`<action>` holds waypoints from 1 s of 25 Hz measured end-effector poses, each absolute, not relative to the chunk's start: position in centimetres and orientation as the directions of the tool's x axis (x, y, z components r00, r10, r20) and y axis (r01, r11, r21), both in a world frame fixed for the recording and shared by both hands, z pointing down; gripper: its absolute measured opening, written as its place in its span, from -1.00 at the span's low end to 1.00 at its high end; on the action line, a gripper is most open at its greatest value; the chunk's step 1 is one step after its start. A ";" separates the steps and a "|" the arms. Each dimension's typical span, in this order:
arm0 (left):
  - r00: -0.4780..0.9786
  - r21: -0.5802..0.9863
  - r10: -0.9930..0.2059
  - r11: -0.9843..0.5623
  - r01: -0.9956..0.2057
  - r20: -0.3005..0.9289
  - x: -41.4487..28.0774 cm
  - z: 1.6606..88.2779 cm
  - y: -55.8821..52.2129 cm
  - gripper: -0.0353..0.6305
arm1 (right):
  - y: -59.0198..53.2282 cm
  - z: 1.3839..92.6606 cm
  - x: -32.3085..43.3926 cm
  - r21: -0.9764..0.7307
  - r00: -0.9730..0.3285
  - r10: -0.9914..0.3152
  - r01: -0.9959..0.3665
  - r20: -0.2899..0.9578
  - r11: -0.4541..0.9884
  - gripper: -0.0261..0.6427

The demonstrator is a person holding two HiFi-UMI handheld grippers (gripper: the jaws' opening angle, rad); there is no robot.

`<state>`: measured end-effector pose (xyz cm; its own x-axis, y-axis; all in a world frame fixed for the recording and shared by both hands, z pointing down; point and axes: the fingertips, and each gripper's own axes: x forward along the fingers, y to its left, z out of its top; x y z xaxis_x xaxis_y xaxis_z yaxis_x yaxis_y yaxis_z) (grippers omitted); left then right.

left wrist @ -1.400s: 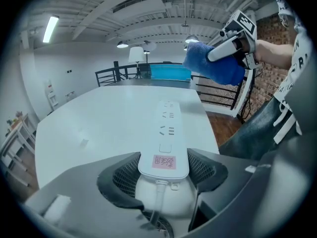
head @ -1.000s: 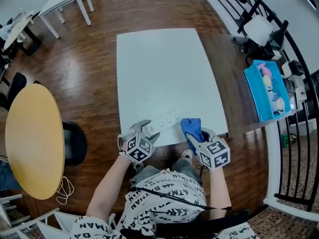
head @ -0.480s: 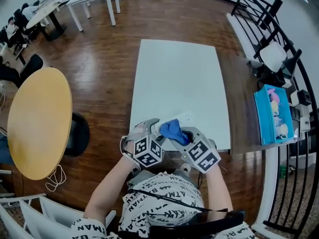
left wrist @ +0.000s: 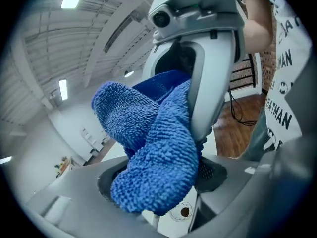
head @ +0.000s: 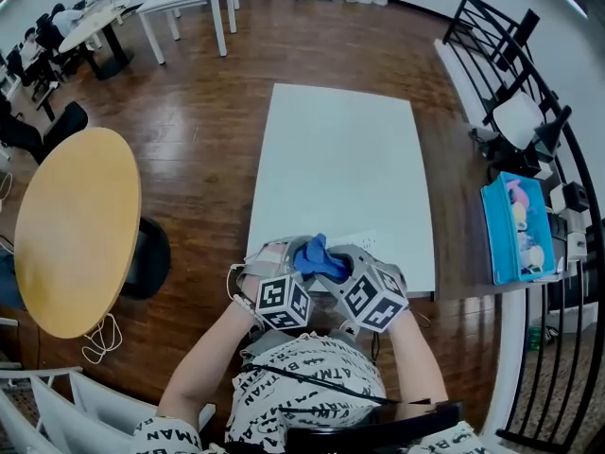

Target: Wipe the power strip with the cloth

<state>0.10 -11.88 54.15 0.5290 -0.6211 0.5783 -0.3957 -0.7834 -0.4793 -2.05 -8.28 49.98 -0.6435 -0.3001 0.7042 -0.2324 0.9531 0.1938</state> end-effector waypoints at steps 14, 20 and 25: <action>0.556 -0.454 -0.637 -0.771 -0.446 0.534 -1.5 52.3 -11.5 -0.03 | -13.4 49.4 7.0 0.364 -0.430 -0.534 -0.419 0.728 0.832 -0.51; 0.562 -0.446 -0.642 -0.766 -0.463 0.521 -2.0 51.9 -11.6 -0.03 | -16.2 50.1 12.9 0.420 -0.298 -0.598 -0.488 0.744 0.765 -0.51; 0.558 -0.439 -0.648 -0.762 -0.477 0.519 -2.3 51.5 -12.0 -0.03 | -17.3 49.8 16.6 0.445 -0.217 -0.637 -0.552 0.740 0.705 -0.52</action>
<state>-2.26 -12.01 51.55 0.5578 -0.6479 0.5187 -0.4766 -0.7617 -0.4389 16.57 -17.31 49.76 -0.2169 -0.6369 0.7399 -0.5517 0.7052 0.4453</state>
